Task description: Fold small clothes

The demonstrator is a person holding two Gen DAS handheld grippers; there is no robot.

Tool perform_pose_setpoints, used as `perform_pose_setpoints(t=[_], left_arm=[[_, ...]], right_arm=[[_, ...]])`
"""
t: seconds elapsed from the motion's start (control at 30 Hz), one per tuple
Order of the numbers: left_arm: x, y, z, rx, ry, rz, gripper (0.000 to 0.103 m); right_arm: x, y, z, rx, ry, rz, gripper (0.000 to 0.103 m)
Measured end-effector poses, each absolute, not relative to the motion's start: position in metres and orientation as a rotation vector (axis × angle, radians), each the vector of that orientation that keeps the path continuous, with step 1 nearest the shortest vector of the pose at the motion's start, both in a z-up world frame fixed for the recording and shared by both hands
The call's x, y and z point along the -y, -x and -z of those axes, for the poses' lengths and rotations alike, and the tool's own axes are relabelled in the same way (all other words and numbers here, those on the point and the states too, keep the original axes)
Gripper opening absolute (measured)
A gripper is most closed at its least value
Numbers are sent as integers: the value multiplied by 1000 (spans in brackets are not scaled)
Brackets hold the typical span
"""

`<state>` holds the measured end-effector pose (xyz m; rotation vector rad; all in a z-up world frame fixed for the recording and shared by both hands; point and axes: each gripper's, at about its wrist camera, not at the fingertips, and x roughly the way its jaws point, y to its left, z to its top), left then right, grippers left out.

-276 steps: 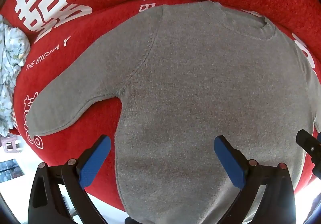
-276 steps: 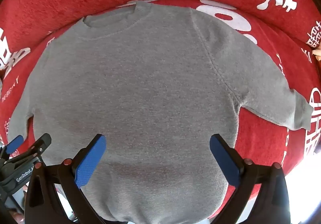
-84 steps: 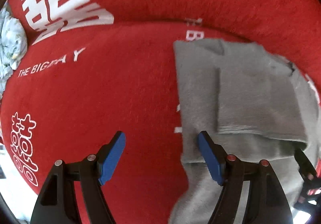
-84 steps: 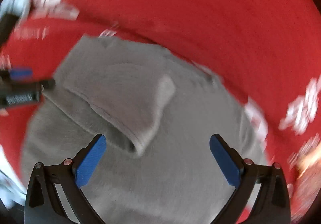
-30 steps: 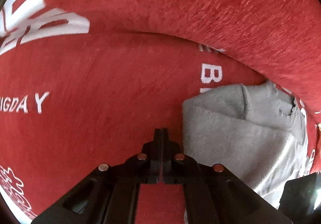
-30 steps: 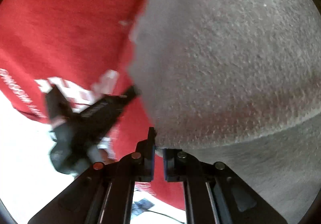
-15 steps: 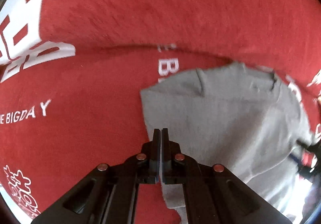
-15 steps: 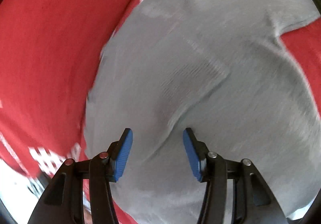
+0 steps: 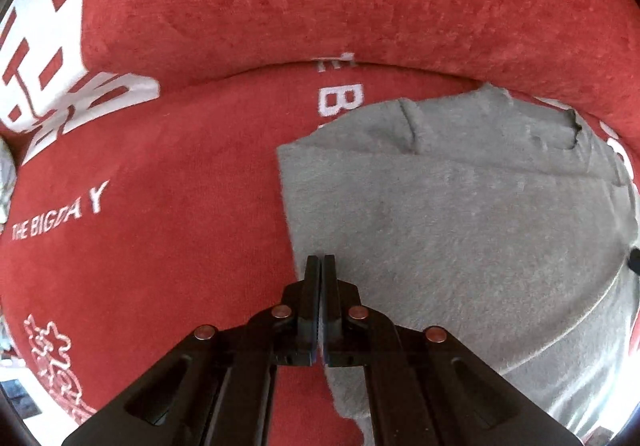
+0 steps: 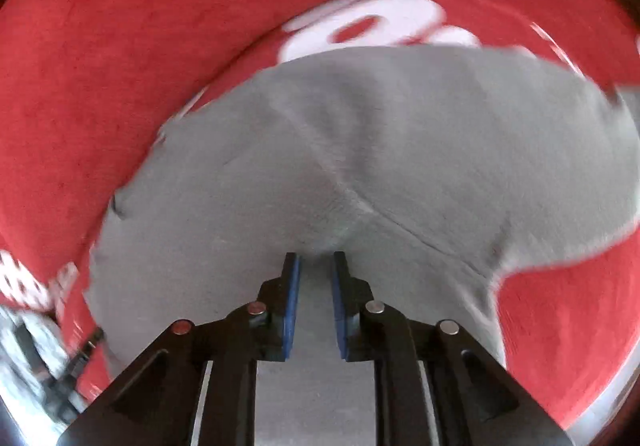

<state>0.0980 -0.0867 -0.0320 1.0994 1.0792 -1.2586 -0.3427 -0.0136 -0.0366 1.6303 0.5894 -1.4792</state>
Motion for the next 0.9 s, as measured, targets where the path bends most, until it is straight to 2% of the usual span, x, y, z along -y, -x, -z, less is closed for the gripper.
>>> perform_pose_setpoints(t=[0.1, 0.17, 0.27, 0.37, 0.43, 0.47, 0.63, 0.67, 0.77, 0.9], left_arm=[[81, -96, 13, -1093, -1077, 1280, 1], [76, -87, 5, -1085, -1073, 1306, 1], [64, -70, 0, -1073, -1092, 1327, 1], [51, -64, 15, -1090, -1137, 1298, 1], [43, -64, 15, -1051, -1110, 1308, 2], [41, -63, 15, -1040, -1116, 1312, 2], [34, -53, 5, -1033, -1171, 1304, 2], [32, -52, 3, -1040, -1178, 1298, 2], [26, -49, -1, -1067, -1180, 1290, 2], [14, -37, -12, -1077, -1187, 1300, 2]], right_arm=[[1, 350, 22, -536, -1612, 1448, 21], [2, 348, 10, -567, -1527, 1408, 21], [20, 328, 5, -625, -1439, 1381, 28], [37, 308, 25, -644, -1466, 1371, 36], [31, 315, 41, -670, -1551, 1401, 34], [27, 321, 40, -615, -1561, 1403, 33], [4, 333, 26, -604, -1579, 1391, 36], [0, 334, 23, -602, -1580, 1382, 37], [-22, 336, 9, -579, -1595, 1372, 53], [-41, 325, 4, -572, -1629, 1355, 57]])
